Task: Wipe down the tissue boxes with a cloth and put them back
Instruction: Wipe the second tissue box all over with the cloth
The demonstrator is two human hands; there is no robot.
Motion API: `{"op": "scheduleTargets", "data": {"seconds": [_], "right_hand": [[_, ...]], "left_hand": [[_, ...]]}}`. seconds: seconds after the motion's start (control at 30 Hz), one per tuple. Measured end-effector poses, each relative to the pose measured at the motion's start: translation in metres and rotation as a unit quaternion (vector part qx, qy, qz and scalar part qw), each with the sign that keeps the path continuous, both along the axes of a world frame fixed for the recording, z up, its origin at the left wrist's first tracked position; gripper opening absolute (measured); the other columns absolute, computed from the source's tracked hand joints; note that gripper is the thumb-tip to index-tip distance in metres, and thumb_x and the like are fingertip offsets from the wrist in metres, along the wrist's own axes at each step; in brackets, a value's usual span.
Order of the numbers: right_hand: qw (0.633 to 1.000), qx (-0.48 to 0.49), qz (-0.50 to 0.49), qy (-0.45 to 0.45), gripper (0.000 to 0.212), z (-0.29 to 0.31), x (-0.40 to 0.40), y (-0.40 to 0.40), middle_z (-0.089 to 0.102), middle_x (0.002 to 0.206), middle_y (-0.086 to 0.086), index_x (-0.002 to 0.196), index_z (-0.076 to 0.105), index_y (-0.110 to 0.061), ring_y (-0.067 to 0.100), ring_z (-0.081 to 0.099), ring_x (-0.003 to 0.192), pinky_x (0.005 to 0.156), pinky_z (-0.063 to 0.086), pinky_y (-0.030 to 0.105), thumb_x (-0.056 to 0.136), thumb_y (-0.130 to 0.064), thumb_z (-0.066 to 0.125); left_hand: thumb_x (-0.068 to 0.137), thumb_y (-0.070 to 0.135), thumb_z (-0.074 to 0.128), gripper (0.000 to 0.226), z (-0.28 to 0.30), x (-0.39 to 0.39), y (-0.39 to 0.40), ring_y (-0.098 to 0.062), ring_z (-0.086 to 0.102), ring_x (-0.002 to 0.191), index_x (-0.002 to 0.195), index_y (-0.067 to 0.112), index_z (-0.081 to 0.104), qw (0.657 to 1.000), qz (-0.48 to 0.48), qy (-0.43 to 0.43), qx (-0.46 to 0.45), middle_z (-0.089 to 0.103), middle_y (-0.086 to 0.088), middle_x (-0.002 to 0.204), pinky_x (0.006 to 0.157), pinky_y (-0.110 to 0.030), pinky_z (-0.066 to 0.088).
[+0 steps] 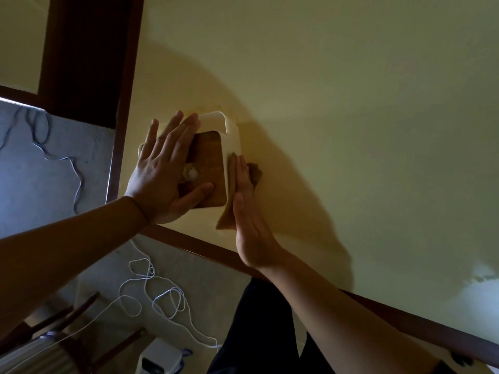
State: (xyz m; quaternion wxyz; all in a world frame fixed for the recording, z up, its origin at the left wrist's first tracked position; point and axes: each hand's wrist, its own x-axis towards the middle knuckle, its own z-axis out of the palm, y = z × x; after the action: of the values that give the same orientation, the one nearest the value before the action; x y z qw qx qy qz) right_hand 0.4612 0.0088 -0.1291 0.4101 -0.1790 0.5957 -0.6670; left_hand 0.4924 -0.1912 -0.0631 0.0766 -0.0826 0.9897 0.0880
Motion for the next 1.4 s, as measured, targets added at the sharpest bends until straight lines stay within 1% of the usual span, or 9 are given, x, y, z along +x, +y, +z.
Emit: {"op": "scheduleTargets", "data": {"seconds": [0.3, 0.5, 0.67, 0.8, 0.9, 1.07, 1.17, 1.3, 1.4], "right_hand": [[0.997, 0.001, -0.015, 0.071, 0.054, -0.007, -0.093, -0.084, 0.009, 0.175, 0.013, 0.165, 0.013, -0.004, 0.013, -0.001, 0.158, 0.131, -0.001, 0.055, 0.114, -0.019, 0.023], [0.999, -0.012, -0.009, 0.04, 0.051, -0.003, -0.055, -0.045, 0.003, 0.173, -0.011, 0.163, 0.004, -0.028, 0.01, -0.005, 0.162, 0.133, 0.003, 0.051, 0.115, -0.024, 0.021], [1.0, -0.006, 0.018, -0.017, 0.059, -0.003, 0.006, 0.009, -0.006, 0.177, -0.012, 0.169, 0.0, -0.032, 0.014, -0.007, 0.163, 0.13, 0.012, 0.06, 0.114, -0.034, 0.02], [0.998, -0.029, 0.002, -0.057, 0.053, -0.002, 0.022, 0.015, -0.002, 0.177, -0.014, 0.162, 0.001, -0.056, 0.016, -0.004, 0.164, 0.13, 0.011, 0.061, 0.113, -0.045, 0.019], [0.999, -0.021, -0.003, -0.049, 0.056, -0.008, -0.003, -0.01, -0.005, 0.177, -0.013, 0.165, 0.001, -0.047, 0.014, -0.004, 0.163, 0.131, 0.01, 0.06, 0.112, -0.053, 0.019], [0.999, -0.004, 0.007, 0.034, 0.053, -0.014, -0.076, -0.071, -0.003, 0.175, 0.002, 0.162, -0.007, -0.023, 0.02, -0.009, 0.163, 0.131, 0.0, 0.057, 0.114, -0.03, 0.017], [0.998, 0.018, 0.022, 0.057, 0.06, -0.018, -0.105, -0.093, -0.002, 0.176, 0.01, 0.166, 0.002, -0.009, 0.018, -0.012, 0.161, 0.131, -0.007, 0.052, 0.112, -0.028, 0.022], [0.999, 0.02, 0.007, 0.049, 0.056, -0.017, -0.081, -0.074, -0.002, 0.175, -0.005, 0.165, -0.001, -0.019, -0.009, -0.016, 0.152, 0.132, -0.007, 0.046, 0.113, -0.03, 0.019], [1.0, -0.012, 0.002, 0.02, 0.052, -0.011, -0.044, -0.042, -0.005, 0.174, -0.015, 0.163, -0.004, -0.034, 0.003, -0.01, 0.161, 0.132, 0.003, 0.055, 0.115, -0.034, 0.017]], "left_hand": [[0.09, 0.069, 0.047, 0.102, 0.0, 0.0, 0.0, -0.029, 0.009, 0.16, 0.162, 0.002, 0.02, 1.0, 0.002, 0.003, 0.007, 0.023, -0.012, 0.17, 0.126, -0.065, 0.006], [0.09, 0.07, 0.046, 0.102, 0.0, 0.001, 0.001, -0.028, 0.009, 0.16, 0.163, 0.003, 0.02, 1.0, 0.003, 0.006, 0.006, 0.022, -0.011, 0.17, 0.126, -0.063, 0.006], [0.09, 0.071, 0.047, 0.103, 0.001, 0.001, 0.001, -0.027, 0.009, 0.16, 0.163, 0.004, 0.019, 1.0, 0.006, 0.008, 0.009, 0.022, -0.012, 0.17, 0.127, -0.063, 0.005], [0.089, 0.07, 0.049, 0.103, 0.001, 0.001, 0.002, -0.027, 0.01, 0.16, 0.162, 0.003, 0.02, 1.0, 0.006, 0.009, 0.01, 0.025, -0.012, 0.169, 0.126, -0.063, 0.006], [0.089, 0.068, 0.05, 0.103, 0.002, 0.0, 0.002, -0.028, 0.011, 0.16, 0.162, 0.001, 0.022, 1.0, 0.006, 0.016, 0.011, 0.027, -0.012, 0.169, 0.126, -0.063, 0.007], [0.089, 0.067, 0.051, 0.102, 0.0, 0.0, 0.001, -0.027, 0.011, 0.16, 0.162, 0.001, 0.022, 1.0, 0.004, 0.019, 0.012, 0.027, -0.011, 0.168, 0.126, -0.063, 0.007], [0.089, 0.068, 0.051, 0.102, 0.0, 0.001, 0.0, -0.027, 0.011, 0.16, 0.162, 0.002, 0.022, 1.0, 0.004, 0.018, 0.013, 0.027, -0.01, 0.169, 0.127, -0.063, 0.007], [0.09, 0.068, 0.051, 0.102, -0.001, 0.002, 0.0, -0.026, 0.01, 0.16, 0.162, 0.003, 0.021, 1.0, 0.004, 0.021, 0.011, 0.026, -0.01, 0.169, 0.127, -0.062, 0.006], [0.09, 0.069, 0.049, 0.102, -0.002, 0.002, -0.001, -0.027, 0.01, 0.16, 0.162, 0.003, 0.02, 1.0, 0.003, 0.021, 0.009, 0.025, -0.01, 0.169, 0.127, -0.062, 0.006]]}}
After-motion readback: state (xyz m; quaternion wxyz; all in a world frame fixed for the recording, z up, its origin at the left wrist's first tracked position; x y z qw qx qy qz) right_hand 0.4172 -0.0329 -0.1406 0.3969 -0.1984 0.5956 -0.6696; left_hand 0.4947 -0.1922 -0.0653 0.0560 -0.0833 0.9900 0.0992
